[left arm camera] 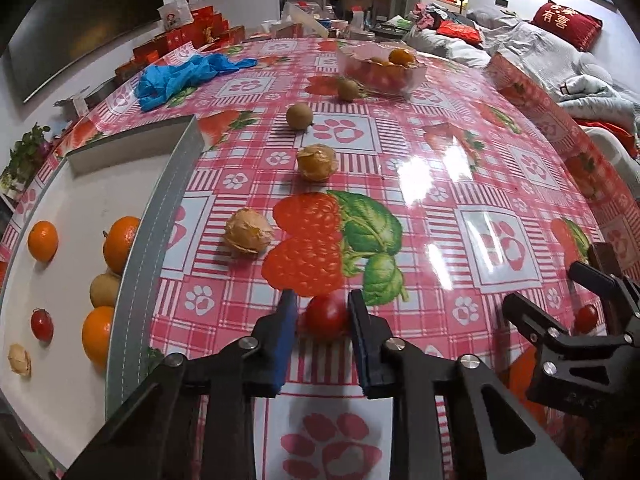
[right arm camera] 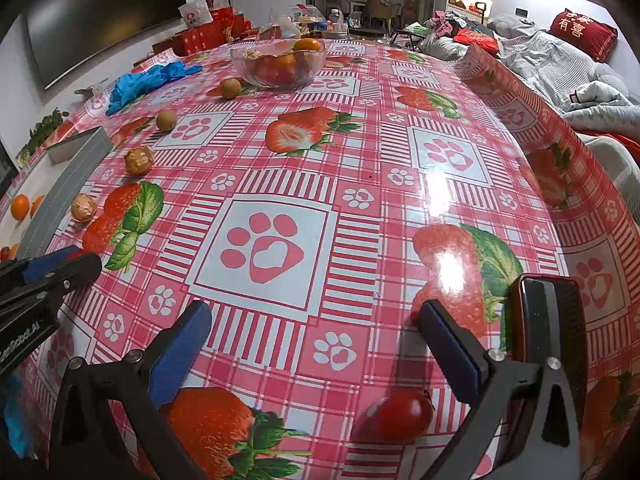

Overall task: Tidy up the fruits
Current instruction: 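Move the open left tool to the red tomato and close on it, then close the right tool on a second red tomato while the left tool holds its tomato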

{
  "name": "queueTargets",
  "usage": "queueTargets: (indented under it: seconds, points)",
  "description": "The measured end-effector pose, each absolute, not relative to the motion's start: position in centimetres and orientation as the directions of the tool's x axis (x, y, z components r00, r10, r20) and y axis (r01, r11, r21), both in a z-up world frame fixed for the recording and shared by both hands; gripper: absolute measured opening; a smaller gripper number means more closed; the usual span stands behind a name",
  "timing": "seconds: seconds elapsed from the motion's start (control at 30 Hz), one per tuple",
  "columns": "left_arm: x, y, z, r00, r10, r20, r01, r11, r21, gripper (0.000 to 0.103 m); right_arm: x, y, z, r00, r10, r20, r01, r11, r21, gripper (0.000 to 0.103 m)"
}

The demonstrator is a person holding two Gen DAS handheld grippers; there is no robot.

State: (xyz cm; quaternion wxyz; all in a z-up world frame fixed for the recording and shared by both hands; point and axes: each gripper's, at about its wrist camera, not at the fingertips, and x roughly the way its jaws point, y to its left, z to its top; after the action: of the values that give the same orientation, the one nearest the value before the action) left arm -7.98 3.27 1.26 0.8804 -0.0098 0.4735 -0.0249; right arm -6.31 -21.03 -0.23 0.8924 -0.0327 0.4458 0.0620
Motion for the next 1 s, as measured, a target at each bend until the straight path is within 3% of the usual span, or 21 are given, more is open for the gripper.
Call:
queueTargets:
  seconds: [0.6,0.67,1.0]
  points:
    - [-7.8,2.4,1.3,0.556,-0.065,-0.828,0.068,0.997,-0.033,0.027,-6.3,-21.0,-0.2,0.591,0.089,-0.802,-0.146,0.989,0.003,0.103]
    - [-7.8,2.6,1.4,0.552,-0.078,-0.83,0.066,0.997,-0.049,0.023,-6.3,-21.1,-0.1,0.582,0.097,-0.807,-0.161,0.987,0.002,0.103]
    - [-8.6,3.1,1.3,0.559,-0.093,-0.824,0.068,0.995,-0.067,0.022,-7.6,-22.4,0.1,0.564,0.134,-0.815,-0.183,0.983,0.036,0.103]
